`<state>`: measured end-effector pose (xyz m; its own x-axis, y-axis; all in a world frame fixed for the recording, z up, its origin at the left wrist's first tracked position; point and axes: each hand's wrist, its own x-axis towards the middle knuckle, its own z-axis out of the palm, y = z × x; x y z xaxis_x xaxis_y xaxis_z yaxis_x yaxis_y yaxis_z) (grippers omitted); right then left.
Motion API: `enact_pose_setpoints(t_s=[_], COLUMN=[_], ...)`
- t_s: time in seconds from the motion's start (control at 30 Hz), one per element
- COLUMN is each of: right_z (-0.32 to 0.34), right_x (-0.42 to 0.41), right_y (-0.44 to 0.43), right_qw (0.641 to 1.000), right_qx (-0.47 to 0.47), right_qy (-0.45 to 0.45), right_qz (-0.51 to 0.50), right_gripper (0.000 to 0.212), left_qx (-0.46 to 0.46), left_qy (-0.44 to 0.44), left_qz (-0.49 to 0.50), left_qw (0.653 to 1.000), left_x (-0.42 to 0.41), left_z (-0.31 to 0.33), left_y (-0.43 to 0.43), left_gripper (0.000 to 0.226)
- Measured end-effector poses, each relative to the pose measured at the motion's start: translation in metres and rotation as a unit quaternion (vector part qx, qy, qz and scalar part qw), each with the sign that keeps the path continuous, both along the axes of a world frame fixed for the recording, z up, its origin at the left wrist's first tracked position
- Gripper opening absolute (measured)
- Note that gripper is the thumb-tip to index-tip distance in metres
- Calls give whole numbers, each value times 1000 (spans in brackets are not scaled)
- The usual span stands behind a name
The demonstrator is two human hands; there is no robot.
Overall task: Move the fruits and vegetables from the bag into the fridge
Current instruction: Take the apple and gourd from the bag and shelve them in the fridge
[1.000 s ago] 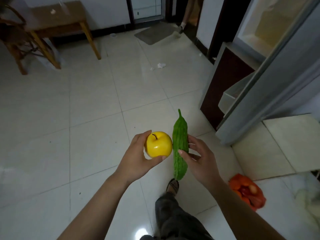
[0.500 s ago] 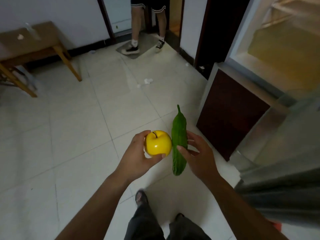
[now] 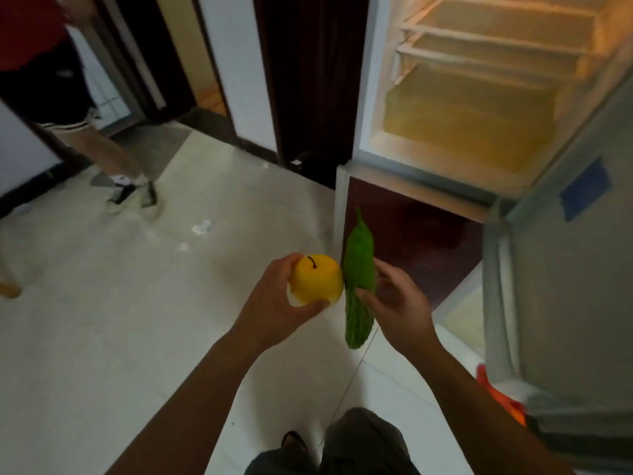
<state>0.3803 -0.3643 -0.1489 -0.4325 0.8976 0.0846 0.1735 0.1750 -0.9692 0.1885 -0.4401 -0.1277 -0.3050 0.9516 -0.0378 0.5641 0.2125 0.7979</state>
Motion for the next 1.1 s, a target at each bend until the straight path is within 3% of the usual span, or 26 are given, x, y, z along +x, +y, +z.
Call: enact_pose_setpoints(t_s=[0.33, 0.67, 0.93, 1.1], right_z=[5, 37, 54, 71], right_x=[-9, -17, -17, -25], right_y=[94, 266, 353, 384], right_qw=[992, 977, 968, 951], right_qx=[29, 60, 66, 60], right_qy=[-4, 43, 25, 63], right_qz=[-123, -201, -241, -297], right_gripper=[47, 48, 49, 33], left_qx=[6, 45, 76, 96], left_qy=[-13, 3, -46, 2], left_qz=[-117, -165, -186, -243], left_qw=[993, 985, 979, 965], left_x=[-22, -28, -31, -37], left_z=[3, 38, 46, 61], left_y=[143, 341, 433, 482], left_gripper=[75, 74, 74, 78])
